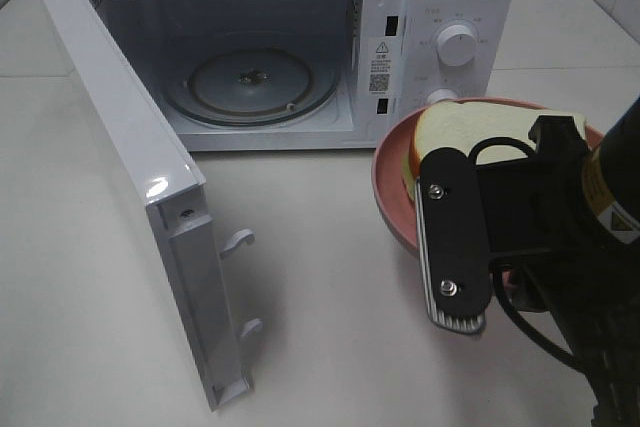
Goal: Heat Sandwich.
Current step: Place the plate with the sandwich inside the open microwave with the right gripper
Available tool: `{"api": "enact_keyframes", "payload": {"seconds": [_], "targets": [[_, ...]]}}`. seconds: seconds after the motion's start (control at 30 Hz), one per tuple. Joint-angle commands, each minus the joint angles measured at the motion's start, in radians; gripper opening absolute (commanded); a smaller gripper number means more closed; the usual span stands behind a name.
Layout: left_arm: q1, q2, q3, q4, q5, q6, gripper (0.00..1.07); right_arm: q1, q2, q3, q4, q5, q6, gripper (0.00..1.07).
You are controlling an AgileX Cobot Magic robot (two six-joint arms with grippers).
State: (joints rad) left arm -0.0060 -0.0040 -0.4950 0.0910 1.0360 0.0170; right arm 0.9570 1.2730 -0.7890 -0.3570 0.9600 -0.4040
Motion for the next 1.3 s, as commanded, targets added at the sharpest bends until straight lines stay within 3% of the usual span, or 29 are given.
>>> {"api": "enact_keyframes", "payload": {"seconds": [0.03, 0.67, 1.3], "targets": [[0.007, -0.028, 0.002, -0.002, -0.017, -0.004, 1.04, 0.004, -0.004, 0.0, -0.03, -0.027, -0.077, 0.0], [0.007, -0.028, 0.002, -0.002, -0.017, -0.004, 1.04, -0.018, -0.004, -0.001, -0.013, -0.101, -0.349, 0.0], [0.007, -0.028, 0.002, -0.002, -0.017, -0.004, 1.04, -0.237, 0.012, -0.001, 0.196, -0.249, -0.858, 0.0]]}}
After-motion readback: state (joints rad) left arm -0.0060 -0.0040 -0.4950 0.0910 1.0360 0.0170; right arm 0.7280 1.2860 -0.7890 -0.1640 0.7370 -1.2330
